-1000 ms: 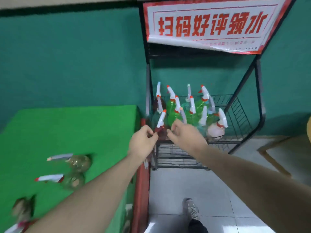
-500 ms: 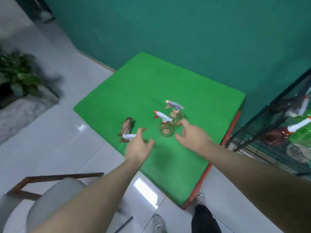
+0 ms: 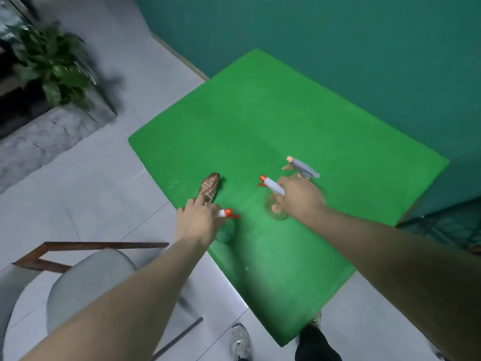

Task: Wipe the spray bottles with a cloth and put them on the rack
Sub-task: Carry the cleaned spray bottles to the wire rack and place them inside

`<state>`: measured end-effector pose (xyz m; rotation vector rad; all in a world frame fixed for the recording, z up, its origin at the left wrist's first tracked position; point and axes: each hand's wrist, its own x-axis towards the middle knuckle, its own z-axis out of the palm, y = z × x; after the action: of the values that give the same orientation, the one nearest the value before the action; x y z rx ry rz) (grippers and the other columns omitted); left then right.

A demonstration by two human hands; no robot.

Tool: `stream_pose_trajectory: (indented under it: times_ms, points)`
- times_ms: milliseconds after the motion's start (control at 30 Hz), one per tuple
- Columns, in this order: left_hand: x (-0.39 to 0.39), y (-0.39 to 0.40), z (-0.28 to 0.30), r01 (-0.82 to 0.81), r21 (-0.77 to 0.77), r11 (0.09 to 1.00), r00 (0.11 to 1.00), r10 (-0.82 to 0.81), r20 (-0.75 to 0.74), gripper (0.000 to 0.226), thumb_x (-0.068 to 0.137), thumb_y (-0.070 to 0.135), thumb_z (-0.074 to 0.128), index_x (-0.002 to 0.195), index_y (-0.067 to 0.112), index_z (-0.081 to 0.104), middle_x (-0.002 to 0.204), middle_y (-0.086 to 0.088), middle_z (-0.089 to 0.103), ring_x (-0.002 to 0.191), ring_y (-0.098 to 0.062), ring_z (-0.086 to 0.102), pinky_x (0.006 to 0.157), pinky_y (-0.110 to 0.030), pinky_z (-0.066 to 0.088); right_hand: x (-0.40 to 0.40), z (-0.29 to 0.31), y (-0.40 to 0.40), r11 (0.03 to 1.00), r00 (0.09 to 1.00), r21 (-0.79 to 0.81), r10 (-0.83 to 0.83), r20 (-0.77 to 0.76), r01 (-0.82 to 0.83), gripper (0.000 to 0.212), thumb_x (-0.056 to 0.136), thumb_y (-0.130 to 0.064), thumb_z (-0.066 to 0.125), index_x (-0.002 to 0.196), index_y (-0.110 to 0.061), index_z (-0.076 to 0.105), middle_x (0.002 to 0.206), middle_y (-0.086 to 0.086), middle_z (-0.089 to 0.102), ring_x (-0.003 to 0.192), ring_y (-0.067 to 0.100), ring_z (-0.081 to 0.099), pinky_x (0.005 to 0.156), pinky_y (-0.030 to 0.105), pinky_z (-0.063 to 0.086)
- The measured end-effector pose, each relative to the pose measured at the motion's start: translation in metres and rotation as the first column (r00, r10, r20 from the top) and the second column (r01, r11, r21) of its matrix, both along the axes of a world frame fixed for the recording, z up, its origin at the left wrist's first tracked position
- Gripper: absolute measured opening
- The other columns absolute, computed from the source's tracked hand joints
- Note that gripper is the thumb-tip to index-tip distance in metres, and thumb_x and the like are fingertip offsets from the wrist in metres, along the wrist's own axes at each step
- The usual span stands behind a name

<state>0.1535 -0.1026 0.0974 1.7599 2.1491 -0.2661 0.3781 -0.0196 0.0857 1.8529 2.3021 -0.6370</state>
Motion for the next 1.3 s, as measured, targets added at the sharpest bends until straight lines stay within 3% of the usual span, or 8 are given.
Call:
stream_pose_trajectory:
  times_ms: [133, 267, 433, 567, 700, 867, 1100, 1300]
  points:
    - [0.014, -0.002, 0.007, -0.061, 0.049, 0.997, 0.971, 0.048, 0.235, 0.024, 0.105, 0.046, 0.052, 0.096, 0.023, 0.053, 0.089, -0.002, 0.064, 0.073, -0.024, 0.060, 0.059, -0.034, 0.042, 0.011, 0.004, -0.014, 0.997, 0.994, -0.014, -0.083, -0.072, 0.082, 0.016, 0.102, -0.033, 0.055, 0.105, -0.018, 0.060, 0.079, -0.002, 0.059, 0.067, 0.014, 0.061, 0.055, 0.030, 0.050]
    - [0.049, -0.006, 0.030, 0.079, 0.095, 0.992, 0.941, -0.106, 0.323, 0.020, 0.104, 0.040, 0.054, 0.097, 0.022, 0.055, 0.081, 0.004, 0.063, 0.060, -0.010, 0.052, 0.050, -0.027, 0.031, 0.049, 0.034, -0.051, 0.982, 0.973, -0.020, -0.191, -0.128, 0.190, 0.017, 0.102, -0.036, 0.055, 0.102, -0.019, 0.056, 0.074, -0.004, 0.058, 0.060, 0.009, 0.056, 0.047, 0.025, 0.040]
    - [0.128, -0.016, 0.066, 0.270, 0.098, 0.958, 0.834, -0.283, 0.474, 0.017, 0.102, 0.035, 0.059, 0.094, 0.020, 0.058, 0.082, 0.000, 0.071, 0.056, -0.013, 0.054, 0.046, -0.026, 0.034, 0.121, 0.093, -0.119, 0.905, 0.885, -0.027, -0.421, -0.197, 0.425, 0.016, 0.098, -0.033, 0.057, 0.101, -0.019, 0.052, 0.077, -0.003, 0.058, 0.065, 0.015, 0.058, 0.048, 0.026, 0.037]
    - [0.216, -0.036, 0.096, 0.422, 0.123, 0.898, 0.711, -0.412, 0.570, 0.020, 0.097, 0.029, 0.064, 0.086, 0.016, 0.053, 0.078, -0.005, 0.074, 0.066, -0.029, 0.069, 0.059, -0.042, 0.055, 0.193, 0.133, -0.192, 0.785, 0.770, 0.016, -0.603, -0.206, 0.619, 0.018, 0.096, -0.031, 0.057, 0.097, -0.017, 0.047, 0.083, 0.001, 0.058, 0.074, 0.023, 0.059, 0.053, 0.030, 0.035]
    - [0.312, -0.070, 0.134, 0.542, 0.165, 0.824, 0.563, -0.502, 0.656, 0.023, 0.096, 0.020, 0.061, 0.080, 0.017, 0.045, 0.073, -0.007, 0.072, 0.041, -0.008, 0.057, 0.044, -0.026, 0.045, 0.268, 0.167, -0.260, 0.623, 0.619, 0.055, -0.757, -0.210, 0.781, 0.020, 0.096, -0.032, 0.057, 0.093, -0.015, 0.046, 0.081, 0.002, 0.057, 0.070, 0.019, 0.055, 0.052, 0.032, 0.033]
    - [0.427, -0.113, 0.170, 0.627, 0.193, 0.755, 0.429, -0.542, 0.723, 0.016, 0.095, 0.022, 0.058, 0.083, 0.019, 0.048, 0.067, 0.000, 0.069, 0.043, -0.017, 0.062, 0.047, -0.029, 0.049, 0.364, 0.198, -0.329, 0.469, 0.479, 0.100, -0.859, -0.181, 0.878, 0.021, 0.095, -0.034, 0.056, 0.083, -0.021, 0.044, 0.078, 0.002, 0.060, 0.066, 0.015, 0.055, 0.053, 0.031, 0.037]
    - [0.591, -0.154, 0.200, 0.658, 0.258, 0.708, 0.343, -0.586, 0.734, 0.027, 0.100, 0.029, 0.057, 0.079, 0.019, 0.042, 0.058, 0.008, 0.058, 0.039, -0.002, 0.054, 0.044, -0.018, 0.038, 0.519, 0.221, -0.377, 0.317, 0.340, 0.135, -0.916, -0.211, 0.939, 0.021, 0.091, -0.035, 0.056, 0.083, -0.019, 0.047, 0.078, 0.005, 0.062, 0.067, 0.020, 0.056, 0.054, 0.031, 0.038]
    - [0.714, -0.157, 0.209, 0.563, 0.207, 0.800, 0.382, -0.474, 0.793, 0.028, 0.098, 0.030, 0.058, 0.081, 0.017, 0.040, 0.051, 0.007, 0.060, 0.045, -0.017, 0.059, 0.043, -0.022, 0.041, 0.635, 0.228, -0.367, 0.332, 0.352, 0.119, -0.898, -0.263, 0.936, 0.021, 0.093, -0.035, 0.057, 0.082, -0.021, 0.045, 0.080, 0.004, 0.061, 0.066, 0.019, 0.055, 0.053, 0.030, 0.037]
